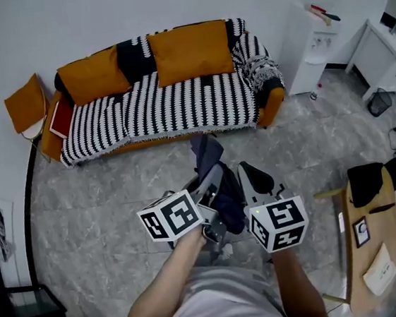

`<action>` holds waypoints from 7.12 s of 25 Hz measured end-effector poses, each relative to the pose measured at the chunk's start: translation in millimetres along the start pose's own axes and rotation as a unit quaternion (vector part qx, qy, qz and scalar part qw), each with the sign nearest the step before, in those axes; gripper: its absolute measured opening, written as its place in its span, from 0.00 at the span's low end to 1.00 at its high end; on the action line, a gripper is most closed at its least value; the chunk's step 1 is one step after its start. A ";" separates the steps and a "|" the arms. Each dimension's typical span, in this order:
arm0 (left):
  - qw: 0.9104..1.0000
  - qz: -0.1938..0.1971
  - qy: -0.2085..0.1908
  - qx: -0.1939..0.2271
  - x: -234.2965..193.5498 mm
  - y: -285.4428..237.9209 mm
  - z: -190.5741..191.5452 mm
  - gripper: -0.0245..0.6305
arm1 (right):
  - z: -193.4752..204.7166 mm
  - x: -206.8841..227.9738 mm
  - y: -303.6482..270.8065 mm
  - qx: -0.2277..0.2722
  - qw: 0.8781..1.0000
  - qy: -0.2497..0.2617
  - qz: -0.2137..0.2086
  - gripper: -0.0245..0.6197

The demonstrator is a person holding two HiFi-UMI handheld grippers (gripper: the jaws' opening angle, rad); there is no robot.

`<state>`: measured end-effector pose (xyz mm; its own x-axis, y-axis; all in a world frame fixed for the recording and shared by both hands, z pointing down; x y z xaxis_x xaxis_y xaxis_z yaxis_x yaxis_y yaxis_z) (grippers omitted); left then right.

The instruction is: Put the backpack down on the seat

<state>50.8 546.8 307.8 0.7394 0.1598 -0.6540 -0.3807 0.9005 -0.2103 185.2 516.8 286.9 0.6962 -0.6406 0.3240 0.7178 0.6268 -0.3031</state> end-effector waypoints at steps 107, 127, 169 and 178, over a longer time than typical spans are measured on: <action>0.920 0.222 -0.155 -0.284 -298.1 -689.9 -262.8 0.07 | -219.0 424.3 -558.7 -0.015 0.984 -0.100 0.148 0.04; 0.836 0.339 -0.227 -0.367 -350.0 -800.3 -265.7 0.07 | -195.6 465.4 -648.5 -0.028 0.972 -0.152 0.174 0.04; 0.801 0.147 -0.437 -0.381 -444.7 -850.8 -304.7 0.12 | -188.0 464.6 -738.7 -0.071 0.979 -0.148 0.124 0.04; 0.798 0.096 -0.463 -0.374 -451.9 -853.9 -305.9 0.21 | -183.2 466.5 -738.4 -0.075 0.978 -0.151 0.122 0.04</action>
<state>-128.2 -418.0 560.7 0.5890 0.8079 0.0176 -0.5062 0.3859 -0.7713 -18.4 -326.2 497.6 0.8289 -0.3060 0.4682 0.5394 0.6588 -0.5244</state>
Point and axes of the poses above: the fingertips, and each gripper's own axes: y backward along the fingers, x to its right, z out of its underside, the point moved 7 cm from there along y, backward along the fingers, and after that the axes turned 13 degrees about -y, right-handed, at the moved point
